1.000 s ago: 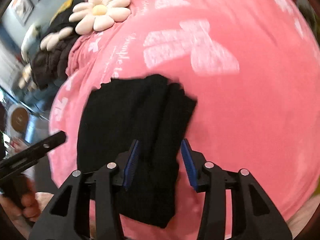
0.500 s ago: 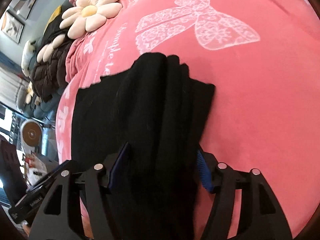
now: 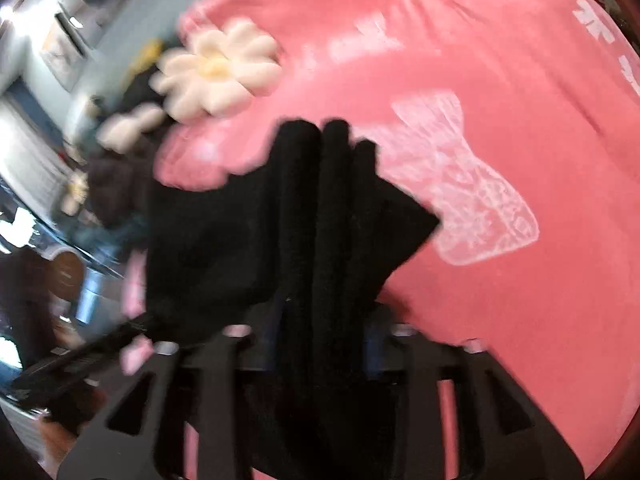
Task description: Fold small clothes
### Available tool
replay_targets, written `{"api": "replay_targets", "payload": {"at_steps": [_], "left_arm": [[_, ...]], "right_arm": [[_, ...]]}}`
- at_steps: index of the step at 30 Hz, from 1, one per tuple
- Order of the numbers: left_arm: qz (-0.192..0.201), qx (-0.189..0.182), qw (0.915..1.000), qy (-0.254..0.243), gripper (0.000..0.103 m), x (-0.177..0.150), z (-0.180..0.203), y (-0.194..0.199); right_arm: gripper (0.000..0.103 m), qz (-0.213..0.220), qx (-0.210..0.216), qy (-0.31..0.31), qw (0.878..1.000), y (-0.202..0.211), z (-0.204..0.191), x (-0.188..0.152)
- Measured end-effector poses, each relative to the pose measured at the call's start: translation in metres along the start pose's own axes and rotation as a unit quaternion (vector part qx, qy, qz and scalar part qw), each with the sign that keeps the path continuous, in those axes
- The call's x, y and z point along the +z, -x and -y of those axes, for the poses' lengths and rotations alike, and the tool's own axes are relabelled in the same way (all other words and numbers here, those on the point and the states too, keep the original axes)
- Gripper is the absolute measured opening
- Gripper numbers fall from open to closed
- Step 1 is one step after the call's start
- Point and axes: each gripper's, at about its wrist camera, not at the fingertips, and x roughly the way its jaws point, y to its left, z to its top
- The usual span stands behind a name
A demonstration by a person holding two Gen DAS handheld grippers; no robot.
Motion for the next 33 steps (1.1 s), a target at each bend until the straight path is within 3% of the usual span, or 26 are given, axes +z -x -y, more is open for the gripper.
{"api": "replay_targets", "payload": {"at_steps": [1,2,5,6,8,9,10,12,15,19,26,31,32,33], "left_arm": [[-0.017,0.039,0.9991,-0.005,0.051,-0.001,-0.001,-0.014],[-0.027,0.049,0.9984,-0.002,0.05,-0.003,-0.004,-0.018],[-0.02,0.025,0.9993,0.018,0.051,-0.022,-0.01,-0.004],[-0.018,0.026,0.9993,0.017,0.053,-0.03,-0.01,0.001],[-0.023,0.028,0.9993,0.011,0.054,-0.054,-0.006,0.005],[-0.027,0.032,0.9991,0.007,0.054,-0.058,-0.004,0.002],[-0.04,0.045,0.9982,-0.006,0.054,-0.067,0.002,-0.004],[-0.055,0.065,0.9961,-0.022,0.054,-0.077,0.012,-0.013],[-0.047,0.073,0.9952,-0.044,0.054,-0.086,0.025,-0.009],[-0.041,0.087,0.9941,-0.05,0.056,-0.095,0.032,-0.006],[-0.04,0.098,0.9931,-0.051,0.057,-0.113,0.034,0.002],[-0.04,0.106,0.9916,-0.062,0.058,-0.132,0.04,0.009],[-0.041,0.108,0.9912,-0.065,0.058,-0.137,0.041,0.01],[-0.042,0.112,0.9906,-0.067,0.058,-0.143,0.043,0.011]], "right_arm": [[0.043,-0.01,-0.012,-0.007,1.0,-0.005,0.006,-0.003],[0.037,0.0,0.016,-0.024,1.0,0.004,0.013,-0.008],[0.03,0.038,0.044,-0.027,0.998,0.037,0.013,-0.028],[0.023,0.039,0.047,-0.012,0.998,0.044,0.009,-0.038],[0.02,0.015,0.038,0.02,0.999,0.037,0.004,-0.057],[0.02,-0.017,0.015,0.043,0.999,0.017,0.002,-0.069],[0.02,-0.037,0.004,0.046,0.998,0.002,0.005,-0.076],[0.02,-0.021,0.004,0.04,0.999,0.01,0.003,-0.074],[0.02,0.016,0.018,0.047,0.999,0.038,-0.012,-0.067],[0.019,-0.035,-0.031,0.095,0.994,0.006,-0.017,-0.082],[0.024,0.053,-0.014,0.042,0.998,0.056,-0.02,-0.102],[0.024,0.049,-0.044,0.02,0.998,0.06,-0.009,-0.132],[0.028,0.053,-0.055,0.016,0.997,0.061,-0.005,-0.138],[0.042,0.057,-0.062,0.015,0.996,0.061,-0.005,-0.139]]}}
